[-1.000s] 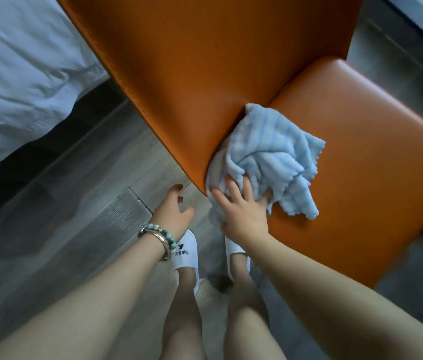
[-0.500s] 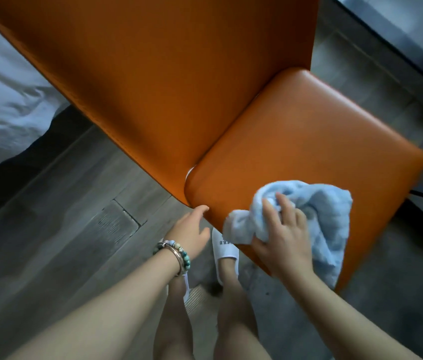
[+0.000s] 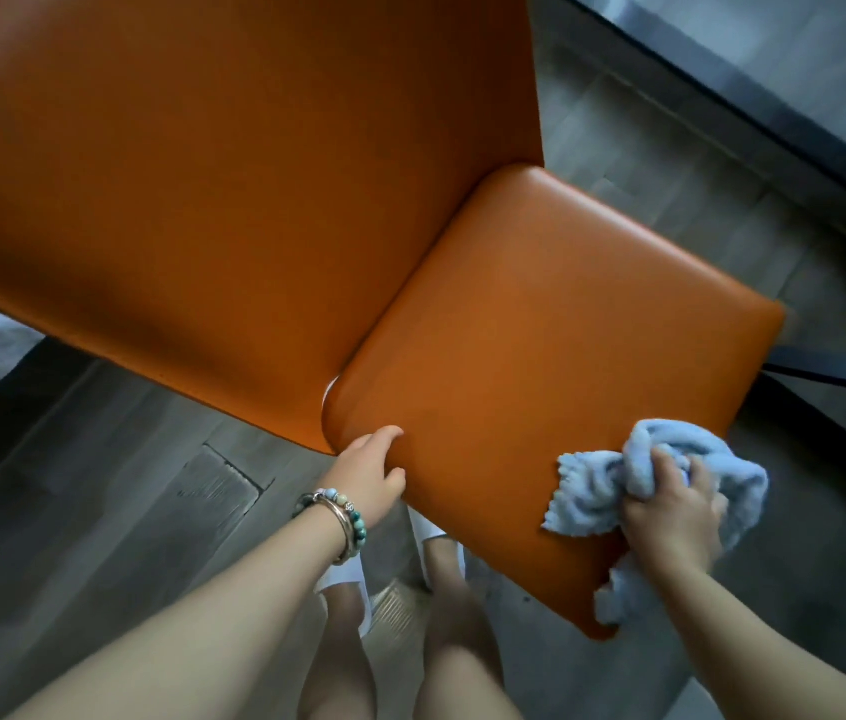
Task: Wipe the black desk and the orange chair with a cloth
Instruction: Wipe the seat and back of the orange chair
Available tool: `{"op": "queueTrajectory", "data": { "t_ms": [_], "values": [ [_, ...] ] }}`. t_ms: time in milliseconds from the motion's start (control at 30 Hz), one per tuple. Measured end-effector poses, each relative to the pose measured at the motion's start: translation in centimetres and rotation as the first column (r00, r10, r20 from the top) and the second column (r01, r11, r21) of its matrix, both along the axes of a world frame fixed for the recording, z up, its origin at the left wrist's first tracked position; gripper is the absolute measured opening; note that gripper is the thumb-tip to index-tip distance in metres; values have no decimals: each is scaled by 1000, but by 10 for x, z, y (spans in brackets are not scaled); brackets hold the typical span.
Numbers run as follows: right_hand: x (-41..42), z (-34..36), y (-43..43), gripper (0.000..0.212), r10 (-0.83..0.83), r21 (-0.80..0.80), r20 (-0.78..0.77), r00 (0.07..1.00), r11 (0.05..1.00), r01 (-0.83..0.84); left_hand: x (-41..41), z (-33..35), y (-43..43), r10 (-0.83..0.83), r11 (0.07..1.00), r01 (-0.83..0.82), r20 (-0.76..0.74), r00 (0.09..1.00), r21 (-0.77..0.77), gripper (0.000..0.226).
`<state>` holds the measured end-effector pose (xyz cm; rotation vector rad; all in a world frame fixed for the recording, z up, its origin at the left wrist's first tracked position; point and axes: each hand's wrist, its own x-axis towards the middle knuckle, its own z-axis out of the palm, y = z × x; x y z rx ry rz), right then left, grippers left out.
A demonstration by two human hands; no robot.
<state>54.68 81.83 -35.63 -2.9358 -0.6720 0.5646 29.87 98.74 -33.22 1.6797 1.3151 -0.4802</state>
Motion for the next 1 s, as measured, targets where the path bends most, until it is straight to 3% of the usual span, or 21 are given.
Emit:
{"op": "queueTrajectory", "data": {
  "t_ms": [67, 133, 200, 267, 367, 467, 533, 567, 800, 867, 933, 1000],
  "values": [
    [2, 16, 6, 51, -155, 99, 6, 988, 983, 153, 5, 9, 3, 19, 1000, -19, 16, 1000, 4, 49],
    [-1, 31, 19, 61, -149, 195, -2, 989, 970, 147, 9, 16, 6, 29, 999, -30, 33, 999, 25, 48],
    [-12, 35, 36, 67, -7, 289, -2, 1000, 957, 7, 12, 18, 8, 28, 999, -29, 28, 999, 44, 48],
    [-25, 28, 51, 68, 269, 358, 30, 963, 896, -262, 17, 14, 10, 54, 997, -55, 18, 998, 57, 48],
    [-66, 12, 66, 67, 567, 369, 31, 823, 759, -537, 24, 3, 10, 208, 972, -209, 20, 978, 110, 46],
    [-120, -9, 65, 59, 849, 313, -17, 528, 506, -804, 19, -8, 6, 501, 860, -498, -3, 865, 113, 49],
    [-138, -23, 61, 43, 933, 235, 10, 359, 346, -908, 9, -14, 1, 571, 818, -564, -43, 820, 114, 49],
    [-138, -29, 58, 35, 943, 199, 34, 332, 320, -926, 4, -15, -1, 567, 821, -558, -56, 822, 122, 48],
    [-87, -30, -26, 20, 929, 88, 194, 315, 303, -949, -15, -14, -12, 363, 931, -355, -114, 925, 85, 45],
    [-74, -22, -54, 16, 914, 57, 221, 341, 336, -940, -15, -15, -18, 344, 939, -339, -128, 930, 57, 46],
    [-62, -14, -76, 18, 911, 4, 142, 387, 390, -921, -12, -12, -25, 333, 943, -332, -140, 932, 33, 46],
    [-53, -5, -90, 43, 913, -95, -5, 408, 406, -909, -7, -8, -34, 306, 952, -307, -144, 941, 18, 47]
  ]
}}
